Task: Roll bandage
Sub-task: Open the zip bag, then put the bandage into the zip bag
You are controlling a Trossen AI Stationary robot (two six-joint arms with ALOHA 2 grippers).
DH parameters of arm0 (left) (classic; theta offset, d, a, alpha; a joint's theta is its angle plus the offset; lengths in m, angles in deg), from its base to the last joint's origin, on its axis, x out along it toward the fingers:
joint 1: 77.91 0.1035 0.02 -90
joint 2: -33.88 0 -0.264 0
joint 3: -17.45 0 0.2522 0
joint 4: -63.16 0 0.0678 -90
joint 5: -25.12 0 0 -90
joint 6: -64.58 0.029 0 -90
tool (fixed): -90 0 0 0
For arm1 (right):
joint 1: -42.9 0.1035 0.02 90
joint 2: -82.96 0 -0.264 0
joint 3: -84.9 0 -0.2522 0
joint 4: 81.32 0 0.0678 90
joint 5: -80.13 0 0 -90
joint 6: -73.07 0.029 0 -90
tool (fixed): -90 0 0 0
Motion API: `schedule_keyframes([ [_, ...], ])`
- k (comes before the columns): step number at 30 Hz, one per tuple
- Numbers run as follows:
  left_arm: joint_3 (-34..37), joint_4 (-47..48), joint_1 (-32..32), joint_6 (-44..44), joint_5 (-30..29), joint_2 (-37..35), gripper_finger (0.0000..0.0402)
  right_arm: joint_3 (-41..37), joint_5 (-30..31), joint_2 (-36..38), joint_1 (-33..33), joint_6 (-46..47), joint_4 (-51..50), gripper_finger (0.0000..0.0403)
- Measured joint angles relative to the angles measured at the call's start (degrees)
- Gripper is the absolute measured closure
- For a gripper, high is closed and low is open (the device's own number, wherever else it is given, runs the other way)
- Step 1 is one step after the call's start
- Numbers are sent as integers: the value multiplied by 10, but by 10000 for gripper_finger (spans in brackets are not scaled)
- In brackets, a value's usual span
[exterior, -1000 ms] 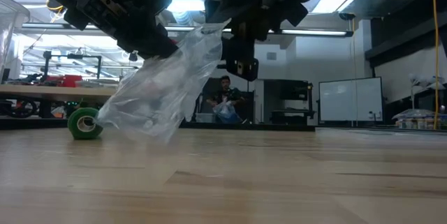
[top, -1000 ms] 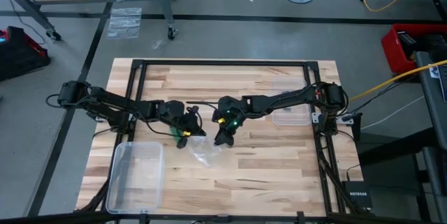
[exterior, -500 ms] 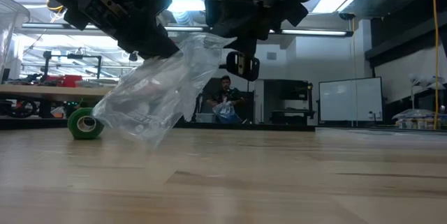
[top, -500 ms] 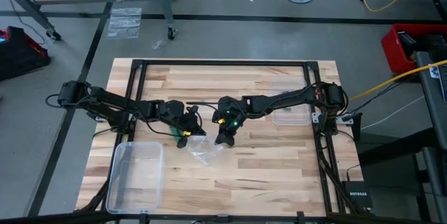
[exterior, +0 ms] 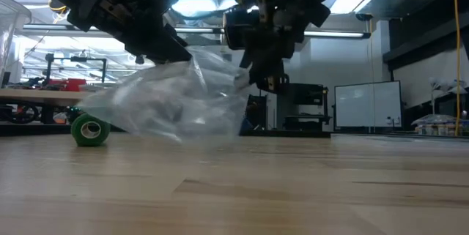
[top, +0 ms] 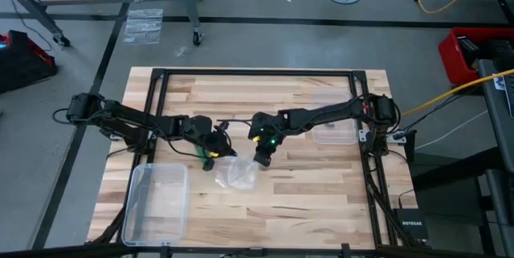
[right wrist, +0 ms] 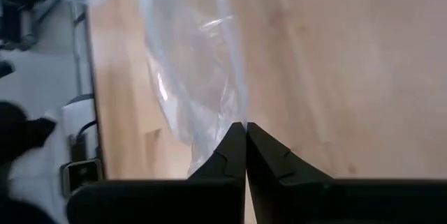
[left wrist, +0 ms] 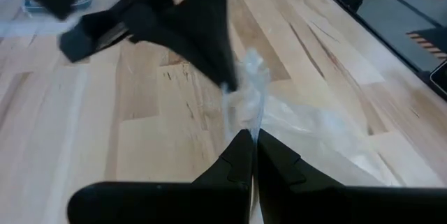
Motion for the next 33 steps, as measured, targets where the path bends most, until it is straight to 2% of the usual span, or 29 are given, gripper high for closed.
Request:
schedule_keyframes([
  [10,0,9,0,0,62,0,402,0,70,0,-34,1,1,401],
  [16,0,9,1,12,58,0,402,0,87,0,-45,1,12,401],
  [21,0,0,0,38,3,0,399,0,77,0,-48,-7,9,402],
  [27,0,-58,8,47,-85,0,351,0,99,0,-48,-26,-51,402],
  [33,0,-90,17,48,-91,0,286,-1,128,0,-48,-47,-89,402],
])
